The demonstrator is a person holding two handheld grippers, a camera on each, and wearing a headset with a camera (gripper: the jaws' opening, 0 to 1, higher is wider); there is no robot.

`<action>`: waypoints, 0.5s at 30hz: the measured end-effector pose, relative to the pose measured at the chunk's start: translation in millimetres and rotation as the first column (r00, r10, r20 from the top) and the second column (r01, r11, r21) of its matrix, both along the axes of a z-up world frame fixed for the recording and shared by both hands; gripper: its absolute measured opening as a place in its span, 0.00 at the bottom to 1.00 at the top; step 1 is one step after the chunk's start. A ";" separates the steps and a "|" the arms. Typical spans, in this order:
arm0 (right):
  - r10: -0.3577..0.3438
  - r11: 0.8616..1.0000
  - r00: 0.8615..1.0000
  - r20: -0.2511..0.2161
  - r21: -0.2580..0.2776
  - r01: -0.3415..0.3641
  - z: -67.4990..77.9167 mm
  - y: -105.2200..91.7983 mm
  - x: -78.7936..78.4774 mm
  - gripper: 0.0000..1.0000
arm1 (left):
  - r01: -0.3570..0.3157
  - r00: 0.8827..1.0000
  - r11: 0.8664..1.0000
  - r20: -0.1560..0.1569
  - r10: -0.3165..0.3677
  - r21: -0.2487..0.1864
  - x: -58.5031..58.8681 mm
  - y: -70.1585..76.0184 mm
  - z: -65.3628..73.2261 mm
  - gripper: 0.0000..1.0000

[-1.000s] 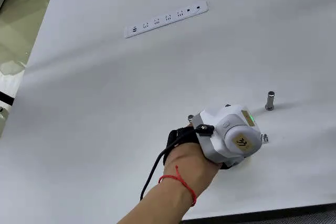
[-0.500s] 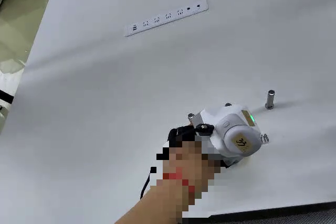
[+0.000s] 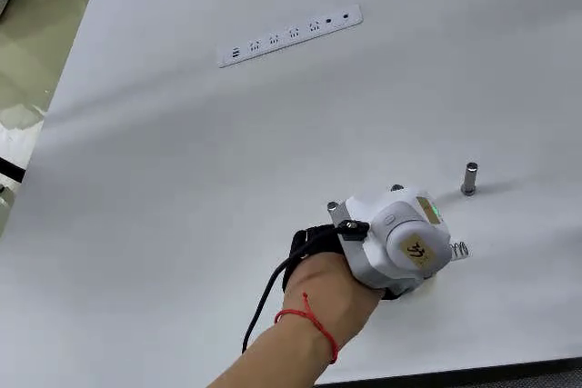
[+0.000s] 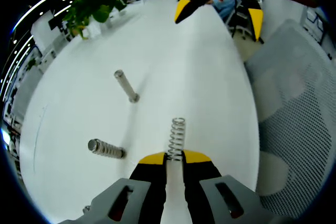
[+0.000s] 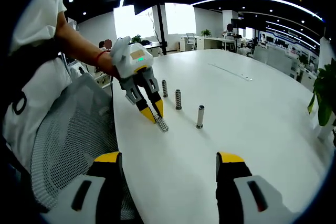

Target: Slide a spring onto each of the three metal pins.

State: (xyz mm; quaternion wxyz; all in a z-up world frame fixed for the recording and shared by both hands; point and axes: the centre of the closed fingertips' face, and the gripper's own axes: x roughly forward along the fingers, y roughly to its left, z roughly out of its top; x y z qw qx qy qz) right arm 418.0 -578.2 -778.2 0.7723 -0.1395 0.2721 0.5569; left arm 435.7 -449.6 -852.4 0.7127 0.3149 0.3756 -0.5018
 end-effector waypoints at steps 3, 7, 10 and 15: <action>0.003 1.000 1.000 -0.001 0.003 -0.003 0.6 1.6 -0.4 0.74 | -0.007 1.000 1.000 -0.004 0.007 -0.012 -0.1 -0.9 1.9 0.11; 0.008 1.000 1.000 -0.001 0.002 -0.008 2.3 4.9 -1.2 0.74 | -0.013 1.000 0.999 -0.010 0.013 -0.031 -0.3 -1.8 4.4 0.11; 0.010 1.000 1.000 -0.003 0.001 -0.010 3.3 6.8 -1.7 0.74 | -0.013 1.000 0.999 -0.010 0.013 -0.037 -0.9 -2.1 5.2 0.11; 0.011 1.000 1.000 0.000 0.001 -0.011 7.1 10.6 -2.6 0.73 | -0.021 1.000 0.999 -0.015 0.020 -0.044 -2.2 -2.2 4.9 0.11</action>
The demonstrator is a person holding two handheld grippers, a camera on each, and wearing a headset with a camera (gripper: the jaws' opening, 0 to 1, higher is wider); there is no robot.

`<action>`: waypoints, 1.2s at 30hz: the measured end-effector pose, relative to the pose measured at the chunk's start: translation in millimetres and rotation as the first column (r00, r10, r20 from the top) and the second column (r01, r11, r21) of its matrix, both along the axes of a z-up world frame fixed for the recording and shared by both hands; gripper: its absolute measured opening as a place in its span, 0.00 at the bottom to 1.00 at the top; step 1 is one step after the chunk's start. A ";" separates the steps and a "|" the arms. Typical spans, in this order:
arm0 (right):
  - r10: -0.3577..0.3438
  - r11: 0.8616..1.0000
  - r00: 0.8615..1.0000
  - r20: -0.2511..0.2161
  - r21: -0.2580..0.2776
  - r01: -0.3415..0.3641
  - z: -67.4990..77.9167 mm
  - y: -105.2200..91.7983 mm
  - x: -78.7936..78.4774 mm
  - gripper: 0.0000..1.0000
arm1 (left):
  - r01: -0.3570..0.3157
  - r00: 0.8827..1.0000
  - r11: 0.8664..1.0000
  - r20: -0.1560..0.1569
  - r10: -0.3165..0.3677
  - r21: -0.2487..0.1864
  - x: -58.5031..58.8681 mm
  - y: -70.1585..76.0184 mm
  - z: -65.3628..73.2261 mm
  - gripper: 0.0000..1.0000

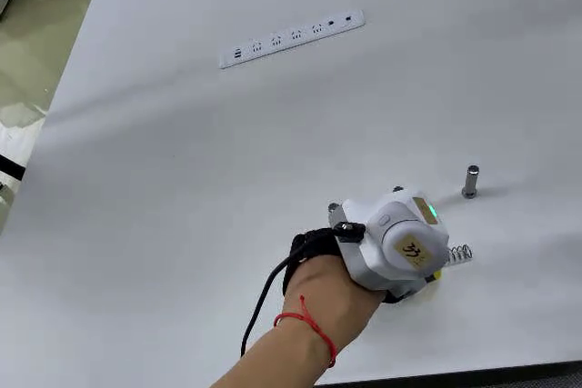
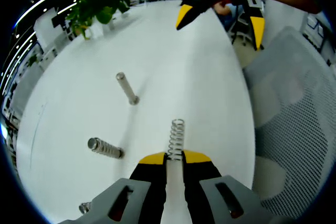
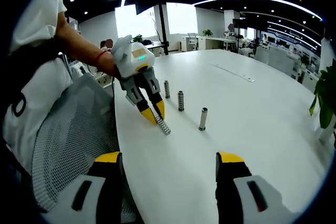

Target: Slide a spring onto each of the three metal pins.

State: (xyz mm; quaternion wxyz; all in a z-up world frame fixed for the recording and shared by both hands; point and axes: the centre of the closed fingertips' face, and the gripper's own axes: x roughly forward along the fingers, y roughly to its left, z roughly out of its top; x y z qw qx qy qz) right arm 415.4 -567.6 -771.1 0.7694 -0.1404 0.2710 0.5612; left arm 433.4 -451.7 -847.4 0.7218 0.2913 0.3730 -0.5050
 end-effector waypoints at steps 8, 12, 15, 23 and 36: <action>0.001 1.000 1.000 0.000 -0.002 -0.001 1.9 3.4 -1.5 0.73 | -0.020 1.000 1.000 -0.011 0.020 -0.024 -2.5 0.7 1.8 0.11; 0.006 1.000 1.000 -0.002 -0.003 -0.006 3.4 6.6 -3.7 0.72 | -0.032 0.999 0.998 -0.017 0.031 -0.055 -4.8 -1.3 6.5 0.11; 0.008 1.000 1.000 -0.001 0.001 -0.008 6.6 8.7 -4.2 0.71 | -0.041 0.999 0.996 -0.019 0.040 -0.084 -6.2 -4.0 11.9 0.11; 0.003 0.999 1.000 0.005 0.050 -0.003 24.2 16.2 2.8 0.68 | -0.080 0.997 0.974 -0.025 0.077 -0.212 -6.5 -13.5 38.5 0.11; 0.003 0.991 1.000 0.014 0.137 -0.005 56.5 42.5 18.3 0.56 | -0.109 0.993 0.912 0.000 0.118 -0.395 -4.9 -14.6 90.1 0.11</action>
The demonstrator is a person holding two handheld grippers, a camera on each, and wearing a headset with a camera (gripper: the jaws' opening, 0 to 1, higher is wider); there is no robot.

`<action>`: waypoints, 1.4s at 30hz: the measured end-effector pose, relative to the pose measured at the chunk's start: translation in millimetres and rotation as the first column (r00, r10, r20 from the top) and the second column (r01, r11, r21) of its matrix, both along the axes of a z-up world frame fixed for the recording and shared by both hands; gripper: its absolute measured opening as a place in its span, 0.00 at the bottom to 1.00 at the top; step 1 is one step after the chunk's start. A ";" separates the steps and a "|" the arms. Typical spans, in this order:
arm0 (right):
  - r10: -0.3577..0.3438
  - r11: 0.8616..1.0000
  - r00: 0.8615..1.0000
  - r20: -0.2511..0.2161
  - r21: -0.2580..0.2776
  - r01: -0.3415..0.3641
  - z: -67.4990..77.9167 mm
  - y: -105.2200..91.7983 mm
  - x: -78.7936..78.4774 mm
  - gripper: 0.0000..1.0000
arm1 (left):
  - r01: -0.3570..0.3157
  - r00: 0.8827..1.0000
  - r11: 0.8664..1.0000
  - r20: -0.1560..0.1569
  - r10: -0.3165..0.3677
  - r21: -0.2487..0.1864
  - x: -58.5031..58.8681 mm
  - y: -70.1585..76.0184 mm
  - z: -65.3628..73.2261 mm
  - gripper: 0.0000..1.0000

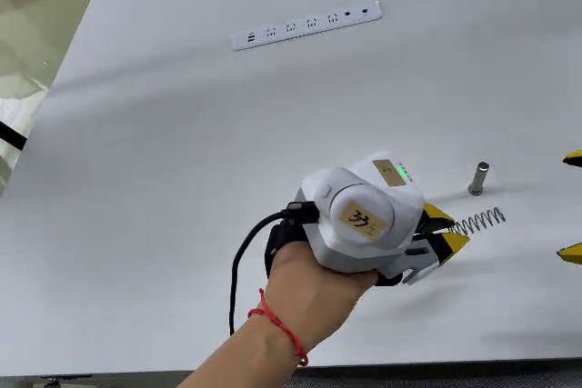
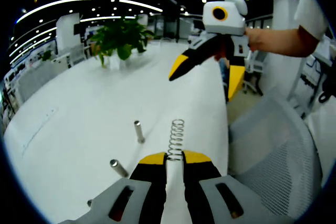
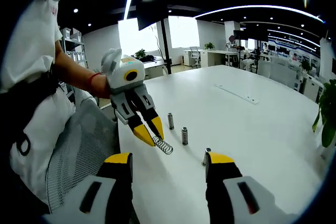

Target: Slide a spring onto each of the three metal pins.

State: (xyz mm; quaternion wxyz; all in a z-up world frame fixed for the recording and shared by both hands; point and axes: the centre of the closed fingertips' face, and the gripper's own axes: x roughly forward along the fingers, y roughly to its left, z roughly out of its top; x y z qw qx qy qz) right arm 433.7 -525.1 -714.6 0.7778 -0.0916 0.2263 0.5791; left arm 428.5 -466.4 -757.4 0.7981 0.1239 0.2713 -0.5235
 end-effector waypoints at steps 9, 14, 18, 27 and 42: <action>-0.039 0.992 0.998 -0.055 0.121 0.046 31.4 26.2 3.6 0.38 | -0.033 0.999 0.985 0.025 0.038 -0.169 -0.7 1.1 42.5 0.11; -0.079 0.972 0.990 -0.115 0.213 0.103 48.2 36.3 8.5 0.30 | -0.059 0.997 0.969 0.026 0.068 -0.242 1.6 6.6 60.6 0.11; -0.078 0.959 0.985 -0.156 0.257 0.117 55.4 42.5 8.3 0.28 | -0.070 0.996 0.955 0.028 0.082 -0.289 1.4 9.9 71.7 0.11; -0.065 0.945 0.977 -0.203 0.303 0.126 63.9 52.6 6.6 0.21 | -0.074 0.995 0.938 0.030 0.090 -0.339 0.9 10.7 83.3 0.11; -0.041 0.945 0.980 -0.194 0.310 0.101 68.8 54.3 4.1 0.13 | -0.064 0.996 0.932 0.033 0.081 -0.358 -2.6 9.0 86.1 0.11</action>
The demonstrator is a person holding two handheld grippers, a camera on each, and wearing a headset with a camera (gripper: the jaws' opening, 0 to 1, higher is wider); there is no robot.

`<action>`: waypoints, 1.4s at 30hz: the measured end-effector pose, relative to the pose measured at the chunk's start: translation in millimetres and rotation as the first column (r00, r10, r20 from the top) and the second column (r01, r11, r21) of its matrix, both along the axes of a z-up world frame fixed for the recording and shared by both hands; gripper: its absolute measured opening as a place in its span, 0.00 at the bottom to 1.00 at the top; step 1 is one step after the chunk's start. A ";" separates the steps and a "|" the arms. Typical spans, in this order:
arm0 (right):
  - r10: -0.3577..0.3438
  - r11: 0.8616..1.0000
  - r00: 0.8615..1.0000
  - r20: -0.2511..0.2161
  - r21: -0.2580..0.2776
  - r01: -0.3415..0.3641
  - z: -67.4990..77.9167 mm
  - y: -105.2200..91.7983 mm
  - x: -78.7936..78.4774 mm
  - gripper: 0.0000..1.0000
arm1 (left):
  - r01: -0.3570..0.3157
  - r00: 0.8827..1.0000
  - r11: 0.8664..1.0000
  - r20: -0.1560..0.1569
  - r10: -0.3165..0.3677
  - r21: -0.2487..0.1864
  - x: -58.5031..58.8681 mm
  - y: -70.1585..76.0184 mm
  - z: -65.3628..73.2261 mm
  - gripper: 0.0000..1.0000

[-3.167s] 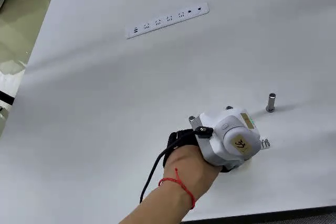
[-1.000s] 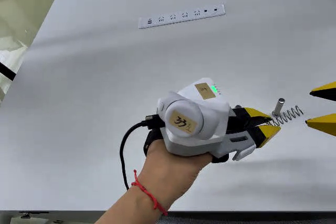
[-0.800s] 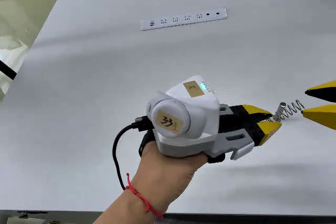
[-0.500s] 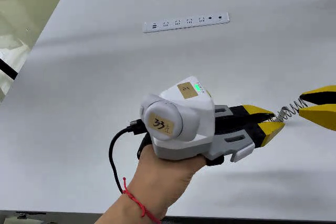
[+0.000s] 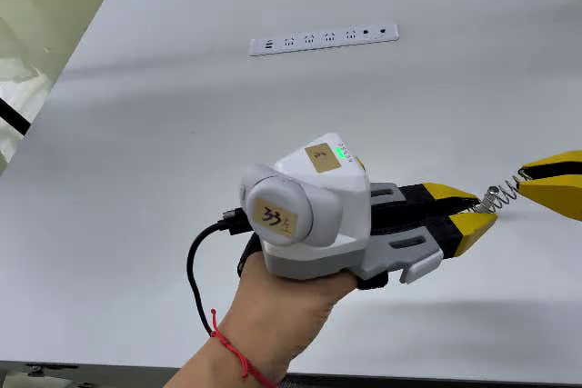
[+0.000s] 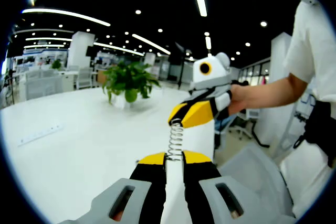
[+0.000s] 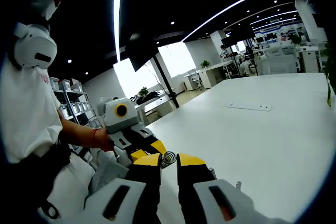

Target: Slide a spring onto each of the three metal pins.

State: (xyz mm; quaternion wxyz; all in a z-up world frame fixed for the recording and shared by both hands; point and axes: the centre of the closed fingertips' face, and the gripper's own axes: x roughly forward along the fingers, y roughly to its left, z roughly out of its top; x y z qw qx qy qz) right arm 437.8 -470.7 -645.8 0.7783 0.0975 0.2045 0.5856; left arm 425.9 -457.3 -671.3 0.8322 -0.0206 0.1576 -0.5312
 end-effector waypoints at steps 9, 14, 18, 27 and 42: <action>0.037 0.999 0.999 0.032 -0.037 -0.036 3.6 4.4 -4.6 0.13 | 0.020 1.000 1.000 0.001 -0.020 0.010 -4.2 -2.3 -2.5 0.11; 0.080 0.993 0.994 0.071 -0.092 -0.073 2.7 8.5 -10.0 0.13 | 0.035 0.999 0.999 0.004 -0.035 0.021 -7.9 -4.7 -4.8 0.11; 0.115 0.986 0.988 0.101 -0.131 -0.101 2.6 12.5 -14.4 0.12 | 0.046 0.999 0.999 0.009 -0.046 0.029 -10.7 -6.5 -5.9 0.11; 0.164 0.973 0.975 0.148 -0.189 -0.135 4.8 17.9 -17.5 0.12 | 0.055 0.998 0.998 0.015 -0.055 0.034 -12.7 -6.8 -6.2 0.11; 0.282 0.925 0.937 0.206 -0.318 -0.208 4.9 26.7 -30.3 0.12 | 0.078 0.996 0.995 0.034 -0.080 0.054 -19.2 -8.5 -8.6 0.10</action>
